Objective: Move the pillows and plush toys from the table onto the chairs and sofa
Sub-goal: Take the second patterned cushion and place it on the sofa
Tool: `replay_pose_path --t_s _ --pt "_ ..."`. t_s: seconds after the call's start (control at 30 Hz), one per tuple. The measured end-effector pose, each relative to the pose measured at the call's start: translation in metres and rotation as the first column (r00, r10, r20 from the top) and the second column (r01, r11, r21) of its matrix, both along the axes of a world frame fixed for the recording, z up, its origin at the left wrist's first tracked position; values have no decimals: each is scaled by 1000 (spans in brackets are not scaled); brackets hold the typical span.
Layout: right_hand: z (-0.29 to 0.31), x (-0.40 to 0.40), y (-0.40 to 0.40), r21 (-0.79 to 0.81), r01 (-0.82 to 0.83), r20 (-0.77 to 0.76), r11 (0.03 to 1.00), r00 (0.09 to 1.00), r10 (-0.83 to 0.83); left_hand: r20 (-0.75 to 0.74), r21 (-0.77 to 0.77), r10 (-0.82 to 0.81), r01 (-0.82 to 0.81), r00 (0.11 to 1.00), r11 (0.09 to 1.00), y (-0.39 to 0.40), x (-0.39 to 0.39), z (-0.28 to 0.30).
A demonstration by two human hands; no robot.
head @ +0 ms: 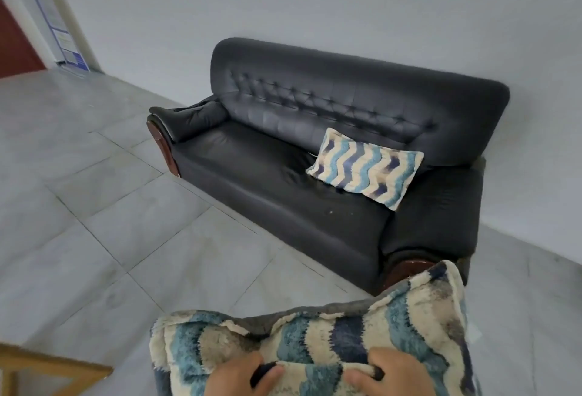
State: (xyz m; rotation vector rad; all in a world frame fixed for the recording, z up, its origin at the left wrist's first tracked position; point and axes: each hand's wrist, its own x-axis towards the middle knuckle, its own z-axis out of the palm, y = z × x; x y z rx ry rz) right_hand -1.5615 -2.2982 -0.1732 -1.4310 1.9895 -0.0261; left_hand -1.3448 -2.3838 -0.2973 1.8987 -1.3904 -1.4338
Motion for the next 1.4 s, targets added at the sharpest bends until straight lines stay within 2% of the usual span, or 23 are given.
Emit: replay_pose_path --t_s 0.03,0.07,0.1,0.17,0.2,0.23,0.27,0.37,0.43,0.47,0.5,0.53,0.57,0.6,0.63,0.67,0.83,0.9,0.97,1.07,1.23,1.33,1.4 --pt "-2 -6 -30 -120 -24 -30 993 999 21 79 -123 -221 229 972 966 -8 -14 73" --pt "-1 -14 -64 -210 -98 -76 973 994 83 236 -111 -335 367 912 923 -17 -31 134" --pt "-4 -22 -97 -269 -185 -122 945 980 157 365 -264 -265 372 892 890 -52 -32 94" --pt "-2 -34 -160 -329 -248 -148 911 966 210 386 -372 -83 238 919 897 -95 -32 97" --pt "1 -37 -190 -337 -255 -128 906 966 224 523 -342 -104 320 846 884 -120 -32 104" --pt "-3 -42 -217 -343 -252 -140 905 966 216 471 -413 -22 242 882 878 -140 -30 99" --pt "-5 -44 -242 -311 -232 -122 922 971 204 501 -230 -114 258 858 938 -160 -34 130" --pt "-23 -40 -308 -312 -301 -102 901 954 283 566 -138 -174 300 806 944 -238 8 -32" --pt "-39 -37 -363 -139 -351 -85 926 936 342 414 40 -334 349 847 936 -282 37 -83" --pt "-41 -35 -394 10 -347 -54 938 936 347 414 48 -348 362 841 931 -306 43 -73" --pt "-40 -32 -422 154 -319 -56 935 942 330 418 -69 -258 313 871 947 -333 25 -45" --pt "-43 -28 -450 161 -282 -51 946 955 294 398 4 -292 316 870 949 -374 4 6" --pt "-46 -28 -479 93 -270 -45 958 960 275 372 101 -446 442 814 891 -409 -9 40" --pt "-44 -25 -501 -5 -269 -79 963 960 267 467 83 -482 506 741 859 -437 -13 78" --pt "-44 -22 -521 -78 -260 -130 963 960 248 579 -59 -440 574 686 817 -464 -13 67" --pt "-42 -18 -543 -138 -257 -159 956 959 235 616 -159 -376 577 692 801 -493 -8 72" --pt "-38 -3 -648 -298 -150 -133 943 985 115 707 -339 -293 671 644 659 -630 3 82" --pt "-43 -5 -678 -232 -133 -141 964 985 102 719 -298 -364 736 592 608 -670 1 75" --pt "-51 -11 -706 -130 -120 -157 984 983 99 678 -175 -494 773 544 611 -699 -6 64" --pt "-71 -26 -753 -29 -90 -108 996 990 86 660 -116 -550 793 512 598 -750 -23 43" --pt "-85 -60 -848 -25 -24 -73 999 997 22 708 -172 -463 766 533 619 -852 -63 28" --pt "-98 -87 -907 -110 81 -82 991 993 -90 811 -343 -259 785 525 516 -926 -96 12" --pt "-110 -103 -939 -174 134 -144 976 977 -159 824 -331 -292 832 485 446 -971 -123 -5"
